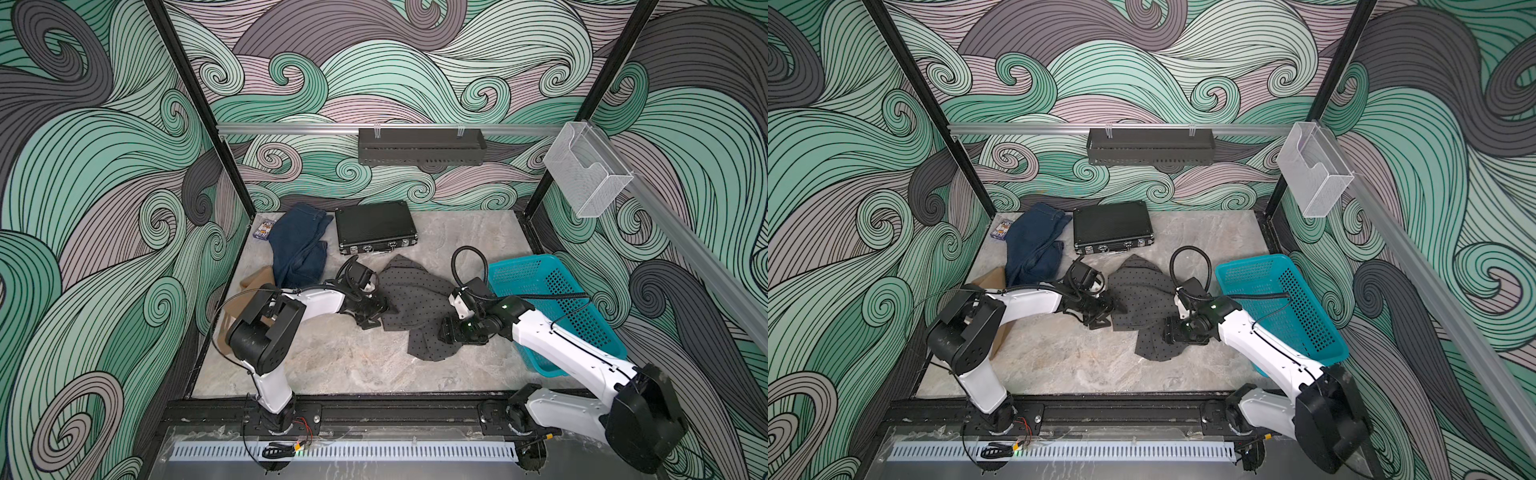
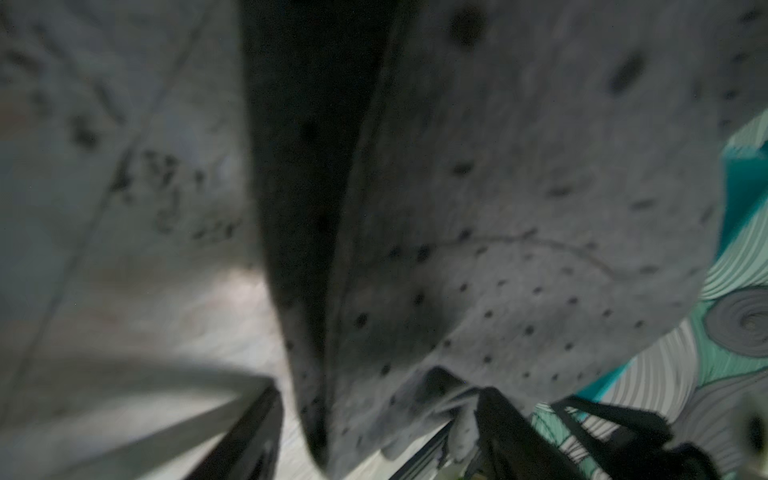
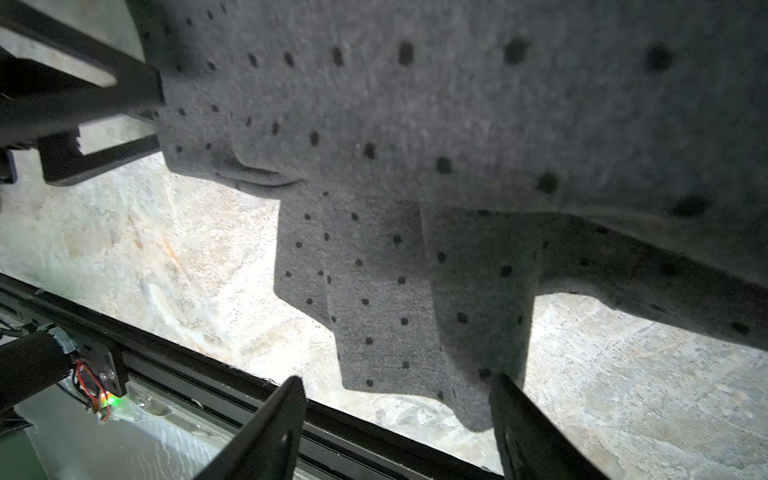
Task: Roll up the skirts
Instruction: Flatten out the skirt at the center of the board.
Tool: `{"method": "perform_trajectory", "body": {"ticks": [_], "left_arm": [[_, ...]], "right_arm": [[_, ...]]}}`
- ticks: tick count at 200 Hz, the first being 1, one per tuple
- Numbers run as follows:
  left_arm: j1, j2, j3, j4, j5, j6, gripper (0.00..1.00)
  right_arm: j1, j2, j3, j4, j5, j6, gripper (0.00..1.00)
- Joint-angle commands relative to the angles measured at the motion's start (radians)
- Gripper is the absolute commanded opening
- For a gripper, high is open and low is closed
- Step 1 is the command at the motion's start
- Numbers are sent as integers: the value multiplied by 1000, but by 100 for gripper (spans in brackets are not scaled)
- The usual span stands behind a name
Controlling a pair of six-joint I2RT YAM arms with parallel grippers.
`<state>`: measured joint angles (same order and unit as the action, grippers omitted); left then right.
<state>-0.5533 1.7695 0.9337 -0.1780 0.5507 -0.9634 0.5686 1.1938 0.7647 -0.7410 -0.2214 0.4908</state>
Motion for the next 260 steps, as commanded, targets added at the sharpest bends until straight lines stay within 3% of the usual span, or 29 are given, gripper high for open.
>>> {"method": "perform_trajectory", "body": {"ticks": [1, 18, 55, 70, 95, 110, 127, 141, 166, 177, 199, 209, 220, 224, 234, 239, 260], "left_arm": [[-10, 69, 46, 22, -29, -17, 40], [-10, 61, 73, -19, -72, 10, 0], [-10, -108, 120, -99, -143, 85, 0], [-9, -206, 156, -160, -182, 130, 0], [-4, -339, 231, -236, -203, 192, 0], [-4, -436, 284, -269, -203, 219, 0], [-6, -513, 338, -268, -163, 228, 0], [-16, -564, 400, -298, -158, 213, 0], [-55, -620, 467, -281, -184, 180, 0], [-56, -616, 488, -283, -191, 145, 3], [-42, -533, 568, -353, -203, 142, 11], [-9, -479, 601, -402, -204, 134, 18], [50, -419, 613, -413, -173, 120, 20], [75, -398, 611, -411, -161, 112, 25], [133, -336, 615, -409, -127, 99, 57], [159, -297, 623, -418, -107, 99, 68], [219, -199, 721, -596, -38, 180, 83]], "right_arm": [[6, -8, -21, 37, 28, 28, 69], [6, 8, -31, 62, 27, 44, 58], [5, 56, -47, 115, -16, 51, 14], [5, 52, -43, 114, -10, 50, 9], [5, -9, -30, 93, 4, 69, 9], [4, -72, -27, 91, 20, 91, 19], [4, -149, -13, 86, 8, 97, 22], [7, -218, 6, 90, -14, 96, 36], [8, -342, 27, 120, -37, 103, 49], [8, -372, 45, 111, -15, 107, 57], [0, -343, 97, 68, -2, 95, 62], [-4, -300, 127, 36, 12, 89, 66], [-9, -249, 156, 8, 29, 79, 71], [-10, -231, 165, -2, 37, 74, 72], [-16, -194, 187, -16, 57, 65, 75], [-18, -179, 194, -18, 64, 61, 76], [-27, -124, 229, -17, 76, 69, 79]]}}
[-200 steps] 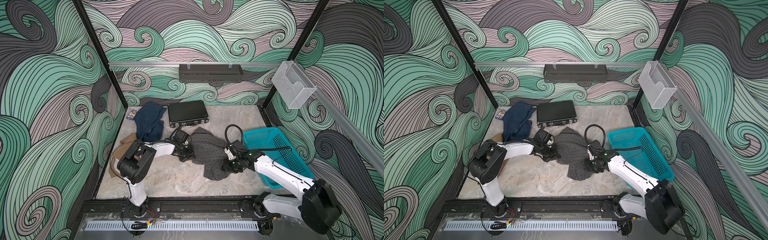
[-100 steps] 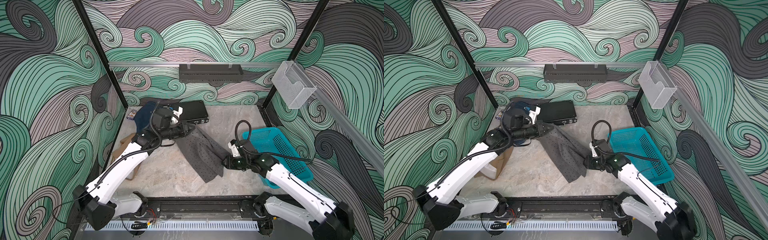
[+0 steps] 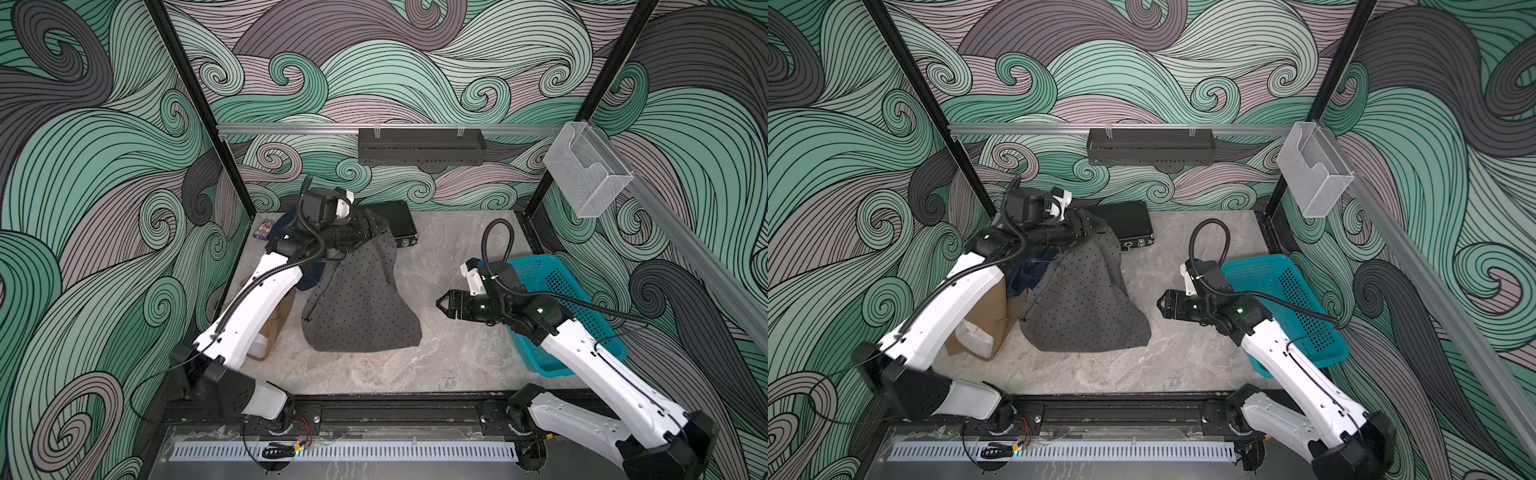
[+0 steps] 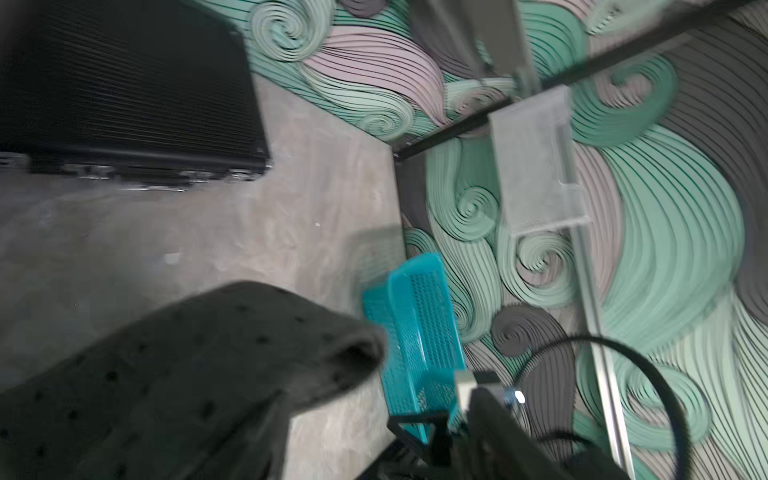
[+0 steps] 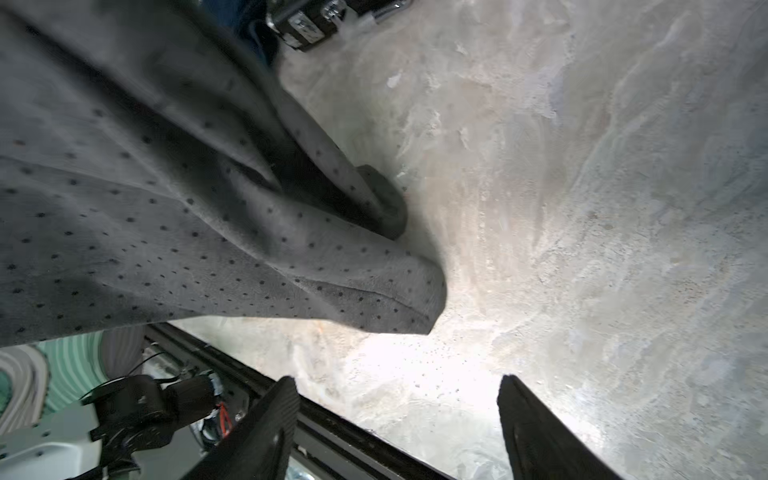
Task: Roll up the skirts
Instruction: Flatten out the skirt at the center of the board.
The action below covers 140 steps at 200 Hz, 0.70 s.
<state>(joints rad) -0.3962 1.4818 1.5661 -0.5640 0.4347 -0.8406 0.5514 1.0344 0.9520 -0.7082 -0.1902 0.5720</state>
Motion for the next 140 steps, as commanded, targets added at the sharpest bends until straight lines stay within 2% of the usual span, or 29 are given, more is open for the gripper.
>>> {"method": "perform_trajectory", "body": {"ticks": [1, 11, 22, 32, 53, 77, 111, 128, 140], "left_arm": [[63, 92, 93, -222, 73, 61, 84], [73, 94, 102, -317, 11, 114, 84], [105, 58, 49, -379, -97, 124, 86], [165, -3, -69, -362, -134, 103, 87], [318, -177, -364, -236, -134, 22, 87], [465, -346, -645, -114, -194, -21, 94], [600, -377, -763, -151, -333, -21, 96], [631, -350, -815, -76, -313, -19, 95], [638, -305, -834, -12, -263, -8, 89]], "right_arm": [[-10, 37, 42, -48, 43, -12, 79], [-10, 56, 49, -39, 37, -11, 80], [-10, 77, 48, -23, 34, 0, 81], [-10, 97, 44, 3, 20, 10, 81], [-7, 186, 67, 48, -27, 20, 81], [16, 304, 111, 90, -43, 19, 82], [80, 449, 163, 142, -75, 22, 80], [111, 484, 180, 134, -77, 1, 80], [116, 489, 170, 137, -74, -4, 80]]}}
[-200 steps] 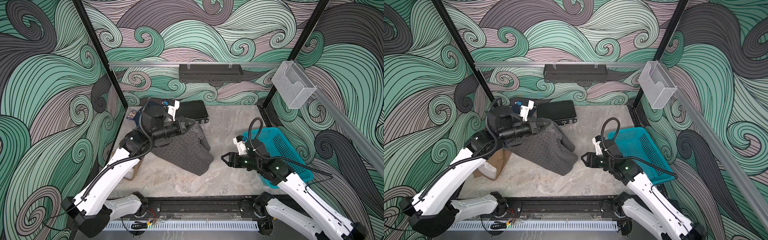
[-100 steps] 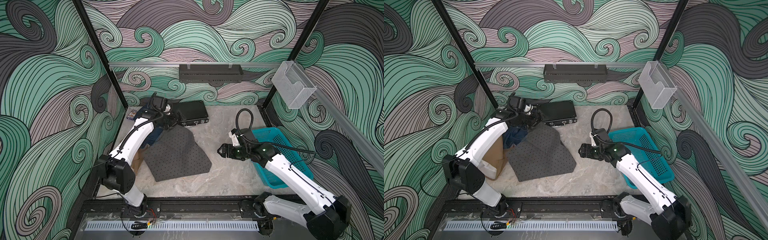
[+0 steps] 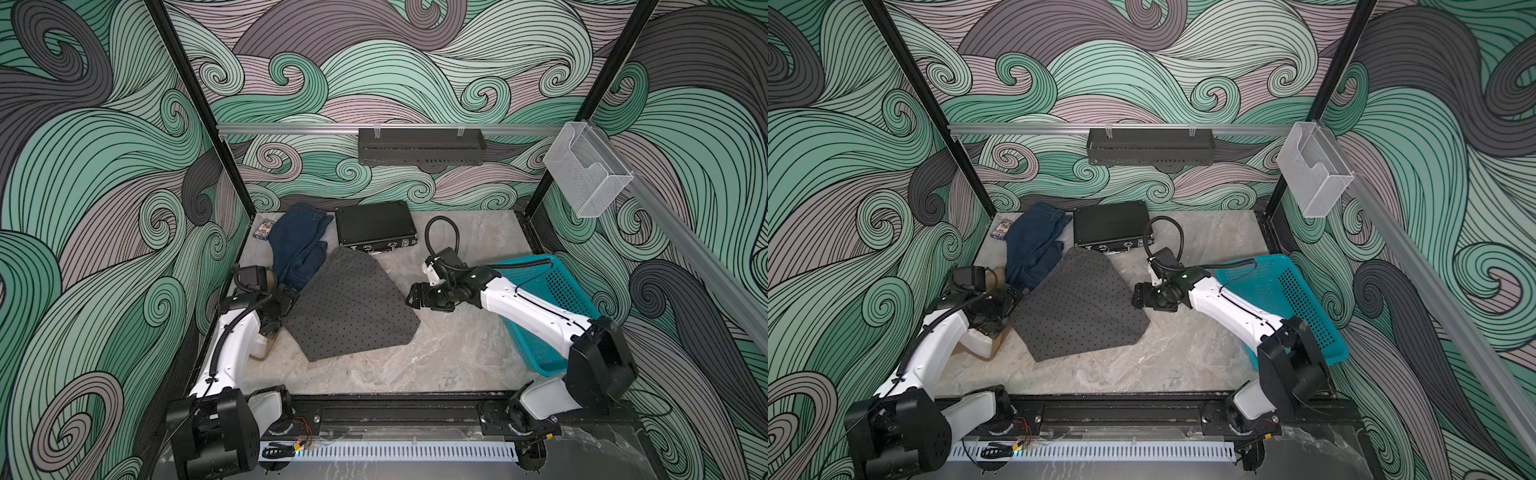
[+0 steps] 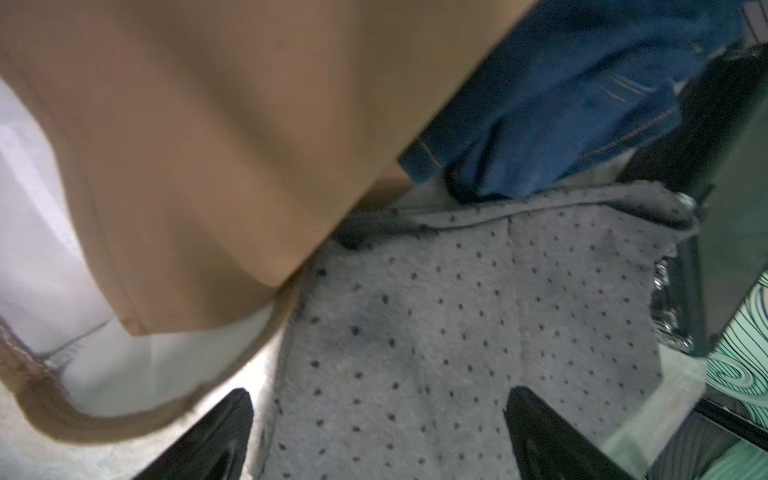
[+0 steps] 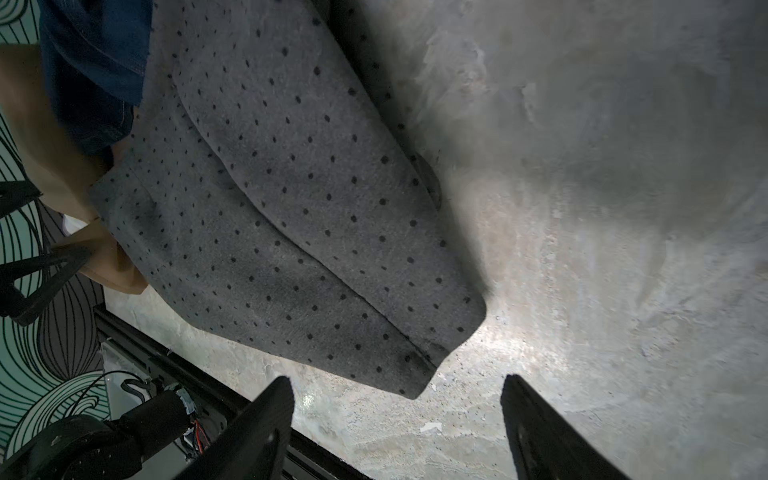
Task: Roll up the skirts
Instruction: Flatten out the skirt at the center of the board.
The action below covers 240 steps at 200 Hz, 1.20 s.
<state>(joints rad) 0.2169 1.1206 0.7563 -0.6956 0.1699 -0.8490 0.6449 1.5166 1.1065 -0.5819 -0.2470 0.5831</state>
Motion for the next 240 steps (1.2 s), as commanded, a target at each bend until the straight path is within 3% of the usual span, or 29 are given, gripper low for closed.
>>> {"method": "perform_trajectory", "body": {"ticks": [1, 54, 66, 80, 87, 92, 110, 129, 158, 176, 196, 205, 222, 240], "left_arm": [[25, 60, -24, 122, 6, 0, 89], [100, 373, 63, 56, 117, 48, 81], [108, 380, 30, 138, 180, 33, 64], [93, 368, 17, 190, 231, 18, 18], [76, 349, 13, 199, 236, 7, 4], [55, 332, 9, 208, 237, -4, 0], [-62, 261, -16, 270, 283, -70, 0], [-268, 194, -46, 395, 321, -202, 0], [-590, 124, -3, 495, 172, -355, 0], [-718, 127, 22, 584, 146, -417, 9], [-805, 148, 100, 526, 153, -386, 23], [-826, 161, 141, 482, 182, -341, 37], [-826, 183, 251, 267, 200, -215, 79], [-776, 181, 364, 41, 136, -48, 95]], "right_arm": [[22, 7, 16, 10, -17, -15, 80], [21, -45, -54, 49, 15, -16, 81], [20, -57, -64, 63, 30, -14, 81], [15, -63, -63, 67, 45, -15, 81], [10, -67, -62, 67, 51, -15, 81], [4, -74, -62, 67, 57, -13, 81], [-20, -104, -71, 70, 69, 0, 82], [-48, -140, -75, 70, 66, 2, 81], [-87, -199, -80, 55, 39, 18, 81], [-94, -243, -90, 42, 33, 17, 81], [-108, -281, -100, 16, 33, 13, 81], [-121, -297, -107, 3, 32, 14, 81], [-135, -326, -131, -4, 26, 22, 81], [-134, -350, -160, -1, -10, 39, 79]]}}
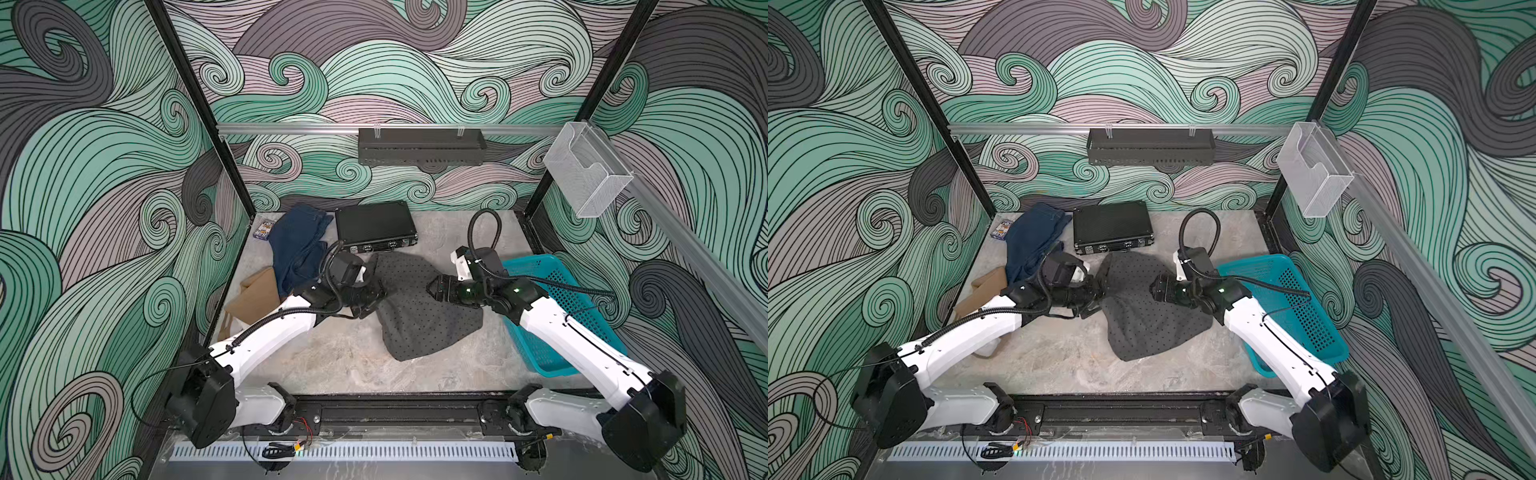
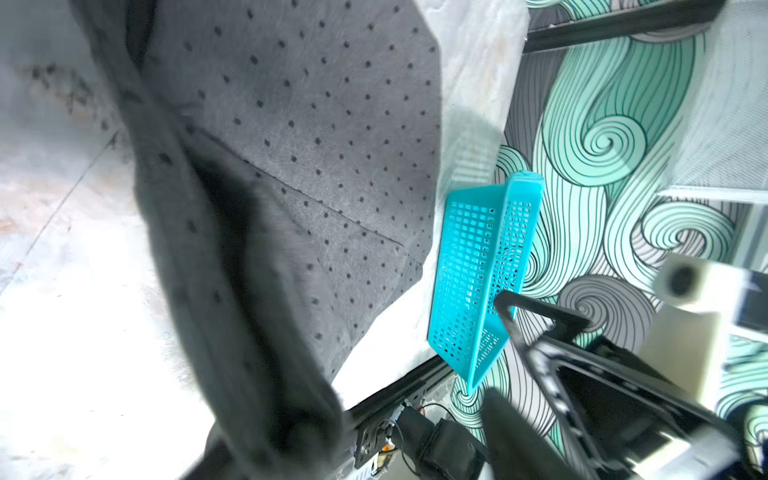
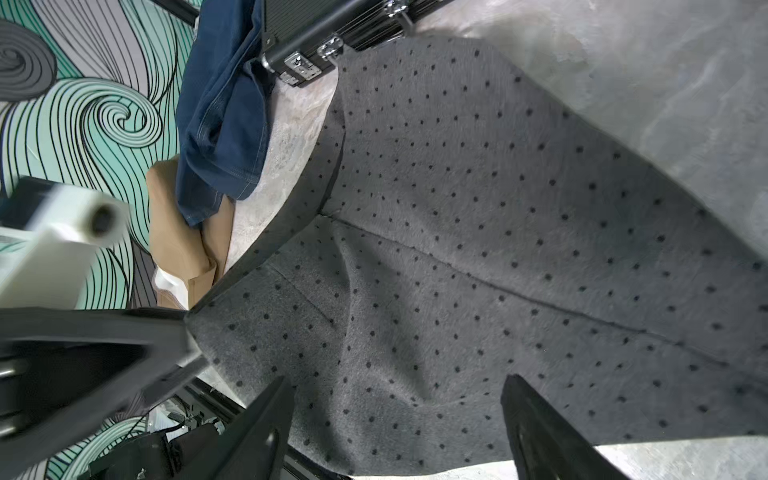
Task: Roll up the skirts
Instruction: Flatten out the skirt at the center of the board.
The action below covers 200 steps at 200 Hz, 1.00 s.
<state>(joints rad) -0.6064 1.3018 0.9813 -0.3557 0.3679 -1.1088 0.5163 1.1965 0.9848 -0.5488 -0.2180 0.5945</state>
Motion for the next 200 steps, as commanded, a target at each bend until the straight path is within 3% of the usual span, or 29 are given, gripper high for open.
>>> {"method": "perform_trajectory", "body": {"ticks": [1, 10, 27, 54, 95, 122, 181, 200], "left_arm": [[50, -1, 142, -307, -70, 223, 96], [84, 2, 166, -356, -115, 310, 99], [196, 54, 211, -394, -96, 397, 99], [280, 289, 379, -455, -56, 477, 99], [269, 742, 772, -620, 100, 602, 96], [238, 870, 941, -621, -14, 720, 98], [188, 1069, 1209, -633, -138, 932, 98], [167, 1131, 1265, -649, -187, 952, 96]], "right_arm": [[-6, -31, -39, -33, -43, 28, 79], [6, -31, -50, -30, -76, 35, 78], [71, -21, -54, -22, -57, 50, 78], [212, 67, -40, 36, -19, 101, 78], [352, 201, 5, 67, 26, 134, 78], [351, 149, -57, 82, 95, 141, 78], [322, 53, -143, 89, 90, 108, 78], [301, 23, -163, 82, 86, 100, 78]]}}
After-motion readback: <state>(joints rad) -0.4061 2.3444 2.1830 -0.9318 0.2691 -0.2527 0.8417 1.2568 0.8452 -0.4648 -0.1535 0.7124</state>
